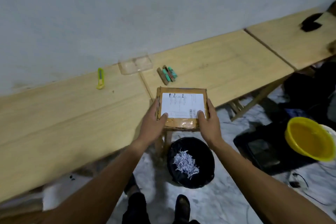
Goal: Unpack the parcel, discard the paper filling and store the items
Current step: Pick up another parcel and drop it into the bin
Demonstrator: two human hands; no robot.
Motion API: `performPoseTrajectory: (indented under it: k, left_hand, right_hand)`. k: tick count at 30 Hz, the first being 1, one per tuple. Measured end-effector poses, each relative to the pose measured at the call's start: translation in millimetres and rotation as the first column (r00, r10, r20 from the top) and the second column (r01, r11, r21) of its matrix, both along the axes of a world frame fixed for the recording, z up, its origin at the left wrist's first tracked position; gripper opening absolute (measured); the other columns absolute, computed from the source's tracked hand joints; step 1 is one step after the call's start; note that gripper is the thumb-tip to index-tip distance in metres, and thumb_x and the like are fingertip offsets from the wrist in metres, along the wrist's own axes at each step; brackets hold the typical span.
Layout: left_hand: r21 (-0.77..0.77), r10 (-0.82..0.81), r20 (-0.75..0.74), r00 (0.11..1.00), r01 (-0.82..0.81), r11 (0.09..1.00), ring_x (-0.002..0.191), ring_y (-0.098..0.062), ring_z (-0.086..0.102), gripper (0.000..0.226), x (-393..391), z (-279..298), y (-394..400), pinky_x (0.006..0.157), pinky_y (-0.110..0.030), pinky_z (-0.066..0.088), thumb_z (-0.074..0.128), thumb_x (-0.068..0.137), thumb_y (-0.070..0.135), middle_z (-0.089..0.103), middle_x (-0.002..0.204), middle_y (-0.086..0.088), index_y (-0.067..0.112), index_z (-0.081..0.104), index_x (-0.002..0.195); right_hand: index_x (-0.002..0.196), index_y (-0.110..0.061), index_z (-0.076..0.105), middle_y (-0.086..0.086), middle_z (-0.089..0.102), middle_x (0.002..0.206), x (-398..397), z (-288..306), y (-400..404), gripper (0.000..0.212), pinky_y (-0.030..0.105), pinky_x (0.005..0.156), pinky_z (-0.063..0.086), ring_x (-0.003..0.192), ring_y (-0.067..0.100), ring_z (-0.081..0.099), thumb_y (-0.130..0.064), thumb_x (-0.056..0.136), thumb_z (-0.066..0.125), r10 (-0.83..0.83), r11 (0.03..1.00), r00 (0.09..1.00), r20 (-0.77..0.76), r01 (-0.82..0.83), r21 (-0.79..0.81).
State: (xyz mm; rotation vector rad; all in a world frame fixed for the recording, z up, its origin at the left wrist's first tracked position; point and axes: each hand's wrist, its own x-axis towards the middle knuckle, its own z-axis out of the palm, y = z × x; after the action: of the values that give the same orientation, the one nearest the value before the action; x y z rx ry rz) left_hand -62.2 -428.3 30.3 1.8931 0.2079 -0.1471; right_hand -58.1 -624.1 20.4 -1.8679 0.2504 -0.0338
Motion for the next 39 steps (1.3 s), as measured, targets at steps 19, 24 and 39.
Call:
performPoseTrajectory:
  k: [19,24,39]
  left_hand:
    - [0.064,-0.215,-0.171,0.961,0.229,0.971,0.142,-0.008,0.033,0.068,-60.4,-239.4,-118.3,0.114,-0.022,0.031,0.057,0.092,0.009,0.032,0.157,0.002,0.022,0.028,0.152]
    - [0.117,-0.135,-0.414,0.9,0.2,0.973,0.132,-0.009,0.043,0.068,-52.1,-350.6,-119.1,0.09,-0.009,0.036,0.057,0.09,0.02,0.036,0.154,0.004,0.028,0.029,0.152]
    - [0.146,-0.134,-0.64,0.757,0.291,0.946,0.133,-0.027,0.045,0.067,-20.3,-475.9,-127.5,0.093,-0.026,0.036,0.055,0.095,0.023,0.042,0.15,-0.006,0.027,0.022,0.153]
  right_hand:
    - [0.149,-0.026,0.031,-0.014,0.046,0.142,-114.8,-230.4,-92.2,0.06,0.028,0.106,0.045,0.129,0.005,0.047,-0.009,0.095,0.051,-0.389,0.911,0.836,-0.387,0.412,-0.026]
    - [0.151,-0.022,0.028,-0.01,0.051,0.136,-100.5,-336.0,-99.0,0.063,0.023,0.096,0.047,0.121,0.011,0.052,-0.009,0.094,0.052,-0.264,0.956,0.804,-0.533,0.291,-0.034]
    - [0.15,-0.026,0.028,0.003,0.053,0.139,-61.0,-467.9,-115.4,0.065,0.039,0.105,0.045,0.124,0.024,0.053,-0.011,0.093,0.056,-0.129,0.984,0.672,-0.73,0.178,-0.01]
